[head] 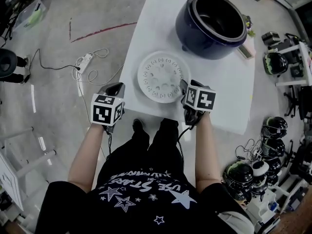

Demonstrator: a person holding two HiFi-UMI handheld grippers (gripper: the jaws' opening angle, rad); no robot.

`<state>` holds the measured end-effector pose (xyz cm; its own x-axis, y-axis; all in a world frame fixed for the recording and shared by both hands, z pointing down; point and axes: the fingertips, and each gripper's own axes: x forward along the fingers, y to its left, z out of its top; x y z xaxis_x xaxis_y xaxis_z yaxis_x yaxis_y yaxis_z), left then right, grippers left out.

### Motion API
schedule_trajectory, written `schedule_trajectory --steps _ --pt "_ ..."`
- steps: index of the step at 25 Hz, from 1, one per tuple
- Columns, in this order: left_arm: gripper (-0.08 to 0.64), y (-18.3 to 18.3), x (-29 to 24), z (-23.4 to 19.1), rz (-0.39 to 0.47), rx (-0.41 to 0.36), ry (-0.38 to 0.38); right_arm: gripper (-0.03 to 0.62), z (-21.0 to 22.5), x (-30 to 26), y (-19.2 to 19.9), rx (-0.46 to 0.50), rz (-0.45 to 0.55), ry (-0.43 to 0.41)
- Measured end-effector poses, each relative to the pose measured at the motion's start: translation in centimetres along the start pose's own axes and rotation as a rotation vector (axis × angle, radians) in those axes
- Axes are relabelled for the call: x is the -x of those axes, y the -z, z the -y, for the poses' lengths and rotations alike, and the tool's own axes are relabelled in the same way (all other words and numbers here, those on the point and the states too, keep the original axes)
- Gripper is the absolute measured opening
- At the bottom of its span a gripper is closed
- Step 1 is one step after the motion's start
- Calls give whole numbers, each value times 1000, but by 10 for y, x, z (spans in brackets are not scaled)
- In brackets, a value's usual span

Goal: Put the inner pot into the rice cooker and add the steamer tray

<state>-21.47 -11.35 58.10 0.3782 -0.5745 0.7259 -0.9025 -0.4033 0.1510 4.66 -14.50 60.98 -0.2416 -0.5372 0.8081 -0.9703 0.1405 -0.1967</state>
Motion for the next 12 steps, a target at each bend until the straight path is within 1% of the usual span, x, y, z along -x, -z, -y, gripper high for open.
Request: schedule_trajectory --steps 3,5,6,9,12 --pt "2 2 -1 -1 -2 12 -2 180 1 -6 1 -4 -8 7" --pt "2 3 -2 -1 -5 16 -1 144 2 -10 1 -16 -11 22" --pt "2 4 -3 -1 -7 16 2 129 3 -12 1 -26 -12 28" --pt "2 6 -5 -1 -11 14 10 111 4 -17 0 -64 -10 30" --pt "2 6 -2 1 -10 17 13 84 7 -16 -1 -118 -5 28"
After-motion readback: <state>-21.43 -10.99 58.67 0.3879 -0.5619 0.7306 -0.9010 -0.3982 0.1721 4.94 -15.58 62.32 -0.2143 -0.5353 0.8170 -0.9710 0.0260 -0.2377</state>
